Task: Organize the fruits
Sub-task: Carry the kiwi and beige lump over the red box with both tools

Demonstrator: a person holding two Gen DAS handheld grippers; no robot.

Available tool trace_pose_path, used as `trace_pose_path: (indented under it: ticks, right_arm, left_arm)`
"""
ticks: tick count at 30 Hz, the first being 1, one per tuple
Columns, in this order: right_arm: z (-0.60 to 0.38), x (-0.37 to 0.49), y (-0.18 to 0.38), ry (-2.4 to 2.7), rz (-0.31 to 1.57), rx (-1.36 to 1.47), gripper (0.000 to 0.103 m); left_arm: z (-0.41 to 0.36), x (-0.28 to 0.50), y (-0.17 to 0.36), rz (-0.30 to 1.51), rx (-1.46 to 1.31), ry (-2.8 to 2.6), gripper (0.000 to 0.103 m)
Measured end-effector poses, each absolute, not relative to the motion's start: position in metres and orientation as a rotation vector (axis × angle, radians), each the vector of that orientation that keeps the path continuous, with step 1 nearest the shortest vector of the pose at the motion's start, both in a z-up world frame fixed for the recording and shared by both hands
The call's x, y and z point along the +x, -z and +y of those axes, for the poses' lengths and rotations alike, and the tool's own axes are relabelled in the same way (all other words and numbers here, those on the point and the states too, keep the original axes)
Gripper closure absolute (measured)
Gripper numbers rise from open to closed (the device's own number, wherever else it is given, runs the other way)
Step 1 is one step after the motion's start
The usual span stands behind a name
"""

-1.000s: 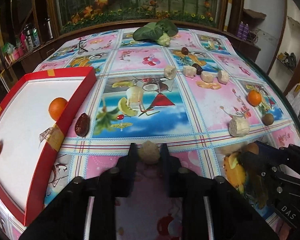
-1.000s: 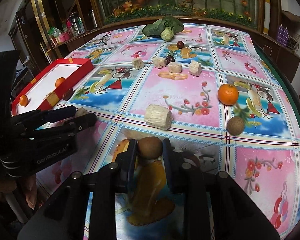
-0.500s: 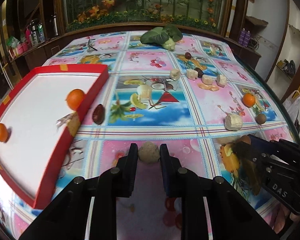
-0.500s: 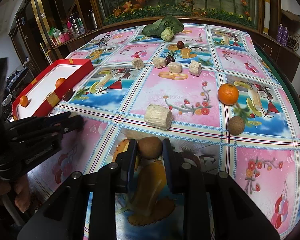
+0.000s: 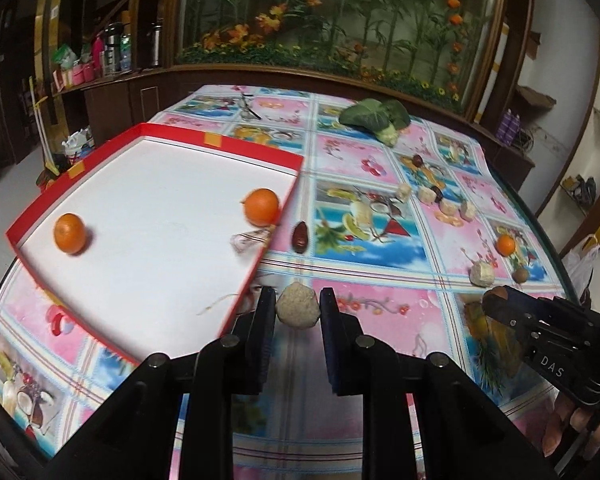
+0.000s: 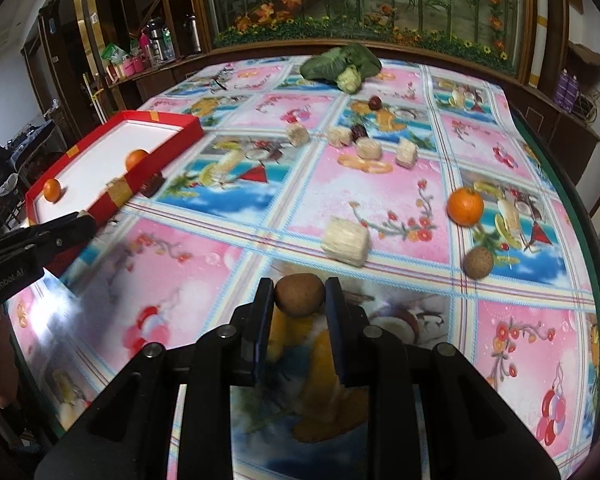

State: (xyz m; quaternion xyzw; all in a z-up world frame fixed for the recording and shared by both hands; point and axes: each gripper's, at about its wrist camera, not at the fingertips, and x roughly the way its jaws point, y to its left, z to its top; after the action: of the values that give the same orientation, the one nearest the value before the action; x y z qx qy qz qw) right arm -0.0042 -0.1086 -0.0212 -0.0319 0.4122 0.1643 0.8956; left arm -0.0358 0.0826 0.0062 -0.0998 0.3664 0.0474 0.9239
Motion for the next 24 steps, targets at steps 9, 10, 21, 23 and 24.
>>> trace_pose_path:
  ticks: [9, 10, 21, 23, 24]
  right_arm:
    - [-0.074, -0.006, 0.000, -0.413, 0.810, -0.082, 0.075]
    - [-0.068, -0.004, -0.002, -0.428, 0.808, -0.081, 0.075]
    - [0.004, 0.026, -0.026, -0.588, 0.756, -0.097, 0.075]
    - [0.022, 0.036, -0.029, -0.613, 0.744, -0.108, 0.075]
    - [0.030, 0.044, -0.030, -0.620, 0.741, -0.110, 0.075]
  left_arm:
    - [0.144, -0.046, -0.019, 0.673, -0.312, -0.262, 0.082]
    - [0.149, -0.045, -0.019, 0.671, -0.316, -0.278, 0.082]
    - [0.182, -0.016, -0.013, 0.710, -0.324, -0.345, 0.082]
    - [0.182, -0.014, -0.011, 0.713, -0.322, -0.339, 0.082]
    - [0.181, -0.014, -0.009, 0.717, -0.321, -0.332, 0.082]
